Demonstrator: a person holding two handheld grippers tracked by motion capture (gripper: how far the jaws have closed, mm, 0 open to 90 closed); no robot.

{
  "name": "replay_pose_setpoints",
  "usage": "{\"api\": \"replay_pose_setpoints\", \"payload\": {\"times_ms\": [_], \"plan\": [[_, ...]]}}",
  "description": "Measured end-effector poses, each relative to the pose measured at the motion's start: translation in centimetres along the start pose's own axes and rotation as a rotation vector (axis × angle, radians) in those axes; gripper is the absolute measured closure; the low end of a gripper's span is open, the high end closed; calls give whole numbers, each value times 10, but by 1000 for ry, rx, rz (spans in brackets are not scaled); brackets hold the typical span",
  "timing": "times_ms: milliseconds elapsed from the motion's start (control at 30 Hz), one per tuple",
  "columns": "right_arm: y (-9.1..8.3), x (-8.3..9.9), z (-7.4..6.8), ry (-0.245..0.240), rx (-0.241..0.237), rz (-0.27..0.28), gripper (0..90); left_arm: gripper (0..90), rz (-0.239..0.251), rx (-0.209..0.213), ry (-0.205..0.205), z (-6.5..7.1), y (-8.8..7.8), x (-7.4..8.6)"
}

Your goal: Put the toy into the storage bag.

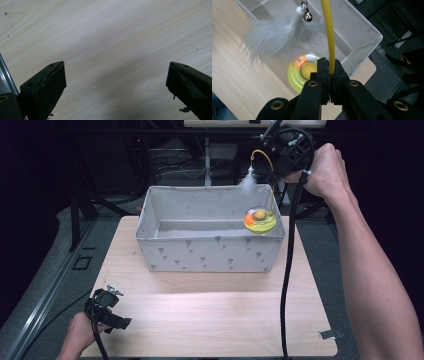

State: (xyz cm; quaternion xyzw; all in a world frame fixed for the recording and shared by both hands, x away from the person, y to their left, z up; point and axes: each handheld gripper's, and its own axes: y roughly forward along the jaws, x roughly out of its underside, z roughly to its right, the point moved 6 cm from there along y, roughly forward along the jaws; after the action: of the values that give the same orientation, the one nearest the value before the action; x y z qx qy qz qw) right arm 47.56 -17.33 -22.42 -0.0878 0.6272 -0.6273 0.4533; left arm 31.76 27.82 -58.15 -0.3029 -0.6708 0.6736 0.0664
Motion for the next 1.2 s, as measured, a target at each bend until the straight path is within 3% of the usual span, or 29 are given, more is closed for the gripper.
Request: {"api": "replay_pose_setpoints", "payload": {"times_ms": [367,667,1033,1200], "plan": [[16,-7,12,48,8,16,879,28,0,2,0,0,1,0],[31,-12,16,60,6,27,879,28,4,-1,5,0,0,0],[60,-10,20,73,10,10,880,29,2,1,3,0,1,0],[73,-10,20,69,-10,13,880,30,-1,-1,6,0,2,-1]]}}
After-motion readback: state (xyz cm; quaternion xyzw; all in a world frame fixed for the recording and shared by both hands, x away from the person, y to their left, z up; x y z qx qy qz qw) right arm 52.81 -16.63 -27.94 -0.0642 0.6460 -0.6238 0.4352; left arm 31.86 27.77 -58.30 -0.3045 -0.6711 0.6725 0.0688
